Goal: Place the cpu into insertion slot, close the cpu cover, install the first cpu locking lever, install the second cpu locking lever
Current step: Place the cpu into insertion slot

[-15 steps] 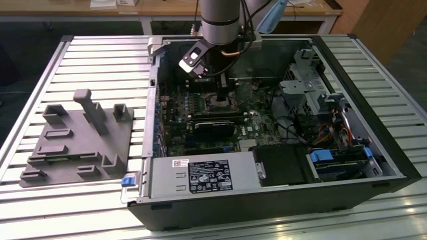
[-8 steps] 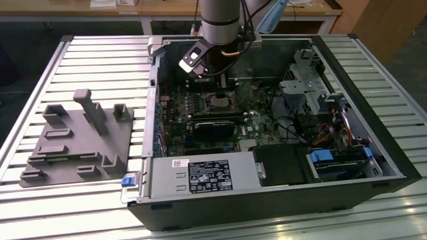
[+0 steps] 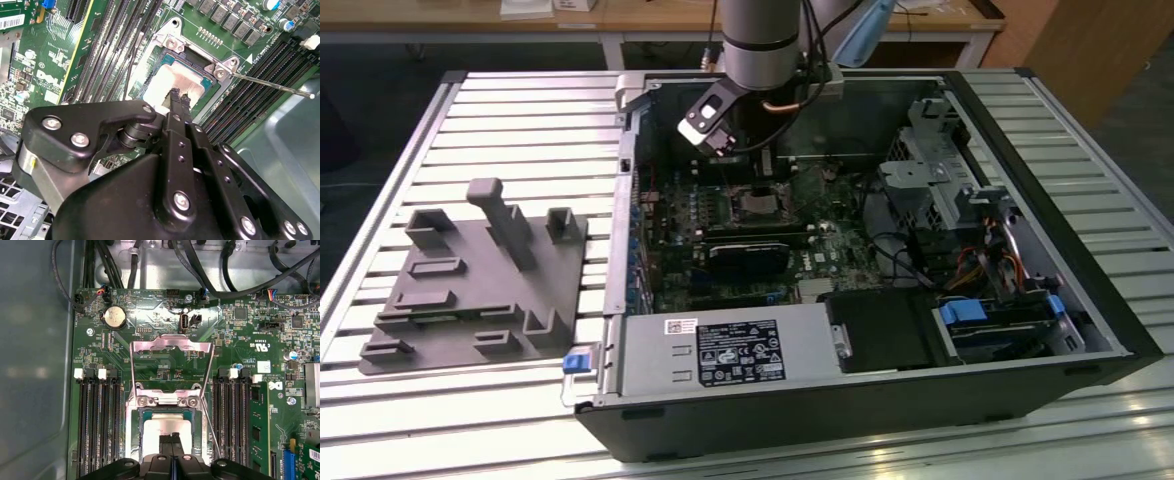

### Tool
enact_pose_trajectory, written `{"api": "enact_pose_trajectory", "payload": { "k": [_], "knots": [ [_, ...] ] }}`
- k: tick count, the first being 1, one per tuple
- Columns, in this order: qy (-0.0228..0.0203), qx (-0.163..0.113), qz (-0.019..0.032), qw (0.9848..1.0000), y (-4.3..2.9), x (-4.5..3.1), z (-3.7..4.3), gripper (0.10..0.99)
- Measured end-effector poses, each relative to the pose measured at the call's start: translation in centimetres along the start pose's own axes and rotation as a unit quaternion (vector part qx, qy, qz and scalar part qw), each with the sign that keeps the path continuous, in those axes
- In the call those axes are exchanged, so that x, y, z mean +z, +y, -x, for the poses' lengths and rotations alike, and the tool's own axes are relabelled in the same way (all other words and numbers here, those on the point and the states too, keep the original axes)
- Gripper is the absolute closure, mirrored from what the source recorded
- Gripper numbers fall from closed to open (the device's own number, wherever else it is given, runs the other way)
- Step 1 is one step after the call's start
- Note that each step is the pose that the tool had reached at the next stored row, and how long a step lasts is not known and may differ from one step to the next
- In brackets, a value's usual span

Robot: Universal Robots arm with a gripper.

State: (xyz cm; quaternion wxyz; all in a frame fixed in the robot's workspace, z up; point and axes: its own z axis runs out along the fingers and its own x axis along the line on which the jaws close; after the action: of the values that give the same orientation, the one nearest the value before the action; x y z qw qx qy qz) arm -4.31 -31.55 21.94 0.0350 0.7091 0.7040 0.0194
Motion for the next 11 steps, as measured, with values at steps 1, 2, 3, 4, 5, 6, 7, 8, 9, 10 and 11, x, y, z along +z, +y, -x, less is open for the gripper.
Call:
{"api": "enact_pose_trajectory", "payload": {
  "k": [1,2,3,4,5,6,7,8,9,10,11],
  "knots": [
    [0.0,0.0,0.0,1.0,0.01,-0.12,0.0,0.98],
    [0.0001,0.0,0.0001,1.0,0.02,-0.27,0.0,0.98],
    [0.0001,0.0,0.0001,1.0,0.04,-0.45,0.01,0.98],
    [0.0002,0.0,0.0001,1.0,0.05,-0.65,0.01,0.98],
    [0.0001,0.0,0.0001,1.0,0.07,-0.87,0.02,0.98],
    [0.0001,0.0,0.0001,1.0,0.09,-1.1,0.02,0.98],
    [0.0002,0.0,0.0002,1.0,0.11,-1.34,0.03,0.98],
    [0.0001,0.0,0.0002,1.0,0.12,-1.58,0.03,0.98],
    [0.0001,0.0,0.0003,1.0,0.14,-1.79,0.04,0.98],
    [0.0001,0.0,0.0003,1.0,0.16,-2.0,0.04,0.98],
    [0.0001,0.0,0.0004,1.0,0.18,-2.22,0.05,0.98]
  ]
}}
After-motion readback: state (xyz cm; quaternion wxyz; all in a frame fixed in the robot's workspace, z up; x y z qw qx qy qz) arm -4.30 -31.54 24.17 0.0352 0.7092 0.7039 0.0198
